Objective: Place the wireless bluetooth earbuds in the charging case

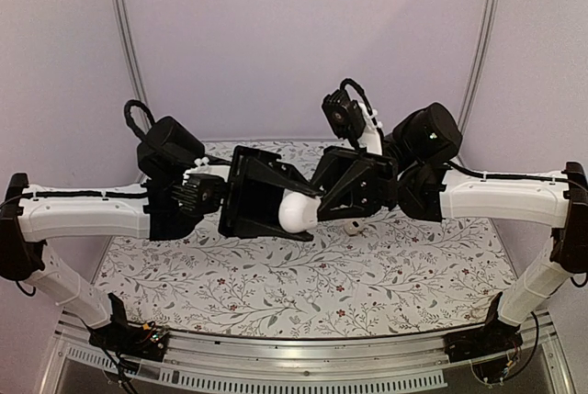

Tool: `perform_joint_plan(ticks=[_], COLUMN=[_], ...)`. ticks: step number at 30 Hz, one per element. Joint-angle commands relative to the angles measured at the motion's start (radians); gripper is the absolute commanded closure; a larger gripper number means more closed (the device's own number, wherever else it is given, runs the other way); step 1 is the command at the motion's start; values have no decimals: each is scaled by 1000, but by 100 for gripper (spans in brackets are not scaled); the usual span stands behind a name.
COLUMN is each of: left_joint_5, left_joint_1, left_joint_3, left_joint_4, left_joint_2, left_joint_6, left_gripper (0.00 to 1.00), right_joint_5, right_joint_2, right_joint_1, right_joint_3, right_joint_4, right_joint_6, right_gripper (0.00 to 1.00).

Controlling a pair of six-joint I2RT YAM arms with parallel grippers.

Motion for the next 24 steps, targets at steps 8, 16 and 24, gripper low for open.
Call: perform_joint_plan(ticks=[8, 16, 24], left_joint_5=[-301, -564, -839], left_joint_1=[36, 65, 76], left_joint_3=[-114, -177, -207], left_joint_4=[-173, -278, -509], left_joint_2=[-154, -250, -350], left_joint_6=[113, 33, -230], left_gripper=[46, 0, 0], right_joint_5=[-12, 72, 374], right_joint_2=[-27, -75, -232], right_joint_1=[-47, -181, -291], right_joint_3=[-4, -83, -67], right_joint_4=[51, -98, -895], right_joint_6=[34, -29, -594], right_gripper=[100, 100, 100])
